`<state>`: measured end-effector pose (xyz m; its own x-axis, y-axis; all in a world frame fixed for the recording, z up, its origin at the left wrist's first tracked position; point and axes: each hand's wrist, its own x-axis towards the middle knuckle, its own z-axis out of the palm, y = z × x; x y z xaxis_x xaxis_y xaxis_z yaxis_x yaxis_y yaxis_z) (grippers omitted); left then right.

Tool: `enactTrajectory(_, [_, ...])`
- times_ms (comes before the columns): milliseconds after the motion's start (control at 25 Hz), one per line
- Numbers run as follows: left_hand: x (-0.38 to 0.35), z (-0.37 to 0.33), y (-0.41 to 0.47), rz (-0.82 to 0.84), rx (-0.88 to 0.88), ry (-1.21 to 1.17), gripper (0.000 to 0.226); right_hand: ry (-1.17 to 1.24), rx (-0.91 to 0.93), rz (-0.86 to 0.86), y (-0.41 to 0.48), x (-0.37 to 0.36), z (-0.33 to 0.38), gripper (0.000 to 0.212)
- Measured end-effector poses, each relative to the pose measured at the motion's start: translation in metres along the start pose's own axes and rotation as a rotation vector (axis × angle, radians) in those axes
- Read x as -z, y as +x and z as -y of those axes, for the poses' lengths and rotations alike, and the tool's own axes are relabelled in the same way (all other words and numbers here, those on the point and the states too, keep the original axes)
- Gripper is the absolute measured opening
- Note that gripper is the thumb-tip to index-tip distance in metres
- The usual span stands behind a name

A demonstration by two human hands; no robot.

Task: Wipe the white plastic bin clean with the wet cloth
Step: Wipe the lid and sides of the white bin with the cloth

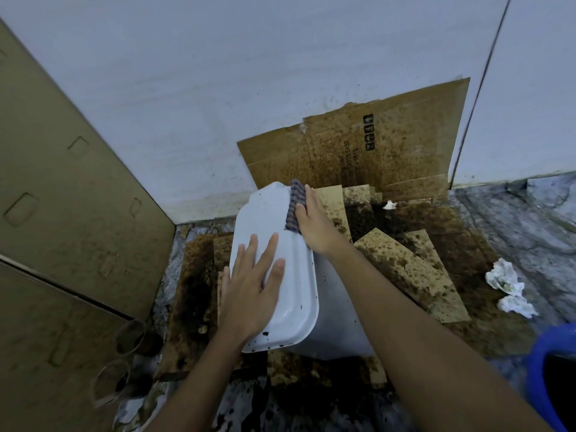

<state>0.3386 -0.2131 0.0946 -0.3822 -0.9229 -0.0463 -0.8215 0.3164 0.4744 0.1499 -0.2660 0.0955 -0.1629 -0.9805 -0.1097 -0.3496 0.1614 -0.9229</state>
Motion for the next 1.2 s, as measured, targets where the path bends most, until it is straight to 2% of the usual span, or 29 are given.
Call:
enactTrajectory(160, [-0.001, -0.003, -0.001, 0.001, -0.003, -0.006, 0.052, -0.001, 0.002, -0.024, -0.009, 0.001, 0.000, 0.063])
enactTrajectory(560, [0.004, 0.003, -0.003, 0.013, 0.015, -0.043, 0.050, 0.051, 0.029, -0.013, -0.095, -0.037, -0.016, 0.065])
enactTrajectory(800, [0.008, -0.005, 0.000, 0.037, 0.014, -0.032, 0.063, 0.101, 0.018, -0.026, -0.120, -0.037, -0.016, 0.063])
enactTrajectory(920, [0.015, -0.009, 0.009, 0.030, 0.095, -0.136, 0.064, 0.162, 0.039, -0.002, -0.132, -0.040, -0.021, 0.060])
enactTrajectory(1040, [0.023, -0.010, 0.019, 0.040, 0.164, -0.255, 0.081, 0.198, 0.062, 0.028, -0.139, -0.055, -0.028, 0.059])
enactTrajectory(1200, [0.016, 0.004, 0.018, 0.045, 0.166, -0.182, 0.090, 0.122, 0.089, 0.041, -0.136, -0.075, -0.036, 0.057])
